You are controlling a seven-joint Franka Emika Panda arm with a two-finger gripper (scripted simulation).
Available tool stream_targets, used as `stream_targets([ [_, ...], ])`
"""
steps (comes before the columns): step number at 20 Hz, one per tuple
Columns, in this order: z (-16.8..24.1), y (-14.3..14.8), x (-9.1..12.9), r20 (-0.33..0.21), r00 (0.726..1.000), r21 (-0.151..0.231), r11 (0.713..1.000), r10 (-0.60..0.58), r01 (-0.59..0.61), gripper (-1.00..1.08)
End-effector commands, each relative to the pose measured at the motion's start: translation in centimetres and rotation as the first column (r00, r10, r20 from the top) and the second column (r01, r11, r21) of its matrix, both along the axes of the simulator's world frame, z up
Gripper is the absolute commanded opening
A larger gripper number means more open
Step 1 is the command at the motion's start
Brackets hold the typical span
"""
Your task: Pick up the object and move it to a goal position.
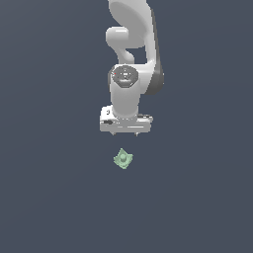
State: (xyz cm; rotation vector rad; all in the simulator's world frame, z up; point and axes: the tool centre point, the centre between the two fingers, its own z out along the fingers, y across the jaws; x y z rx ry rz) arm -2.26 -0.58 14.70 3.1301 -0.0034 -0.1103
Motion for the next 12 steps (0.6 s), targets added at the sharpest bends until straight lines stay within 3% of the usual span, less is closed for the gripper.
stream_targets([
  [1,0.00,0.00,0.00,0.000,1.000,0.000,1.000,0.000,0.000,1.00],
  [12,0.58,0.40,-0.02,-0.005,0.998,-0.008,0.998,0.065,-0.065,1.00],
])
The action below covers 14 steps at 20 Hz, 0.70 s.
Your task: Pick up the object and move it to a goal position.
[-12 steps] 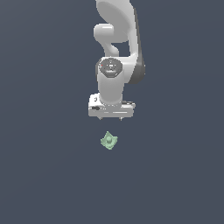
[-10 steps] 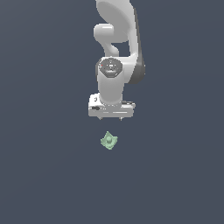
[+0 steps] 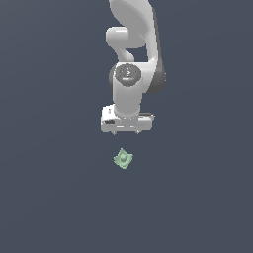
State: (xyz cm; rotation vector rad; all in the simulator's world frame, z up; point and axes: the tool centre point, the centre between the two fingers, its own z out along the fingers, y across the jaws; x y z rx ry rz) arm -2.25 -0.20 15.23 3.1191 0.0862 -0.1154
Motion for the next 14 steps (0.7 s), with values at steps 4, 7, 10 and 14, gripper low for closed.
stream_targets([
  [4,0.0,0.0,0.0,0.000,1.000,0.000,1.000,0.002,-0.002,1.00],
  [7,-0.2,0.0,0.2,0.002,1.000,0.000,1.000,-0.019,0.019,1.00],
  [10,-0.5,-0.1,0.6,0.006,0.999,0.000,0.999,-0.053,0.053,1.00],
  [14,-1.1,-0.2,1.3,0.014,0.993,0.001,0.993,-0.121,0.121,1.00],
])
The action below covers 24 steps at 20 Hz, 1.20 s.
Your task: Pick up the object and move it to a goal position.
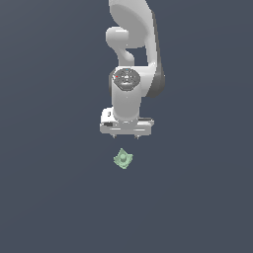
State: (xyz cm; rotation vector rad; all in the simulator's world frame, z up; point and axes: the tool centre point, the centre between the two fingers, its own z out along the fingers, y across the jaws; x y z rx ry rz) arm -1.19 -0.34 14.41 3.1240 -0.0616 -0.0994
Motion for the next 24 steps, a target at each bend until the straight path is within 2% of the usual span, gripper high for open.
stream_targets([
  [1,-0.4,-0.1,0.5,0.005,0.999,0.000,0.999,-0.047,0.047,1.00],
  [7,-1.9,-0.4,2.1,0.023,0.979,0.002,0.979,-0.203,0.203,1.00],
  [15,-4.0,-0.8,4.3,0.047,0.911,0.008,0.912,-0.410,0.410,1.00],
  [20,-4.9,-1.1,5.1,0.057,0.871,0.011,0.872,-0.488,0.489,1.00],
  [24,-5.3,-1.2,5.5,0.062,0.849,0.013,0.851,-0.525,0.525,1.00],
])
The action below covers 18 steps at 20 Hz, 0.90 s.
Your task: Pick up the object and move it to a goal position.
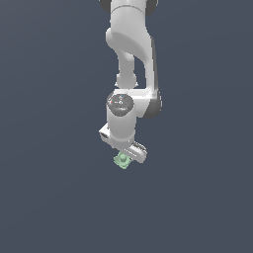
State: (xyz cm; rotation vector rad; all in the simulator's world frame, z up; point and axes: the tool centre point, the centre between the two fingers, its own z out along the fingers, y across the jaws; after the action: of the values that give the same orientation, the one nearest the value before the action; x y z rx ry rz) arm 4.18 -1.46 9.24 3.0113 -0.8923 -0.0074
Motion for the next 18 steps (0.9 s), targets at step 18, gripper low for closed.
stream_targets([
  [18,-4.8,-0.1,0.2,0.005,0.999,-0.001,0.999,-0.036,0.036,1.00],
])
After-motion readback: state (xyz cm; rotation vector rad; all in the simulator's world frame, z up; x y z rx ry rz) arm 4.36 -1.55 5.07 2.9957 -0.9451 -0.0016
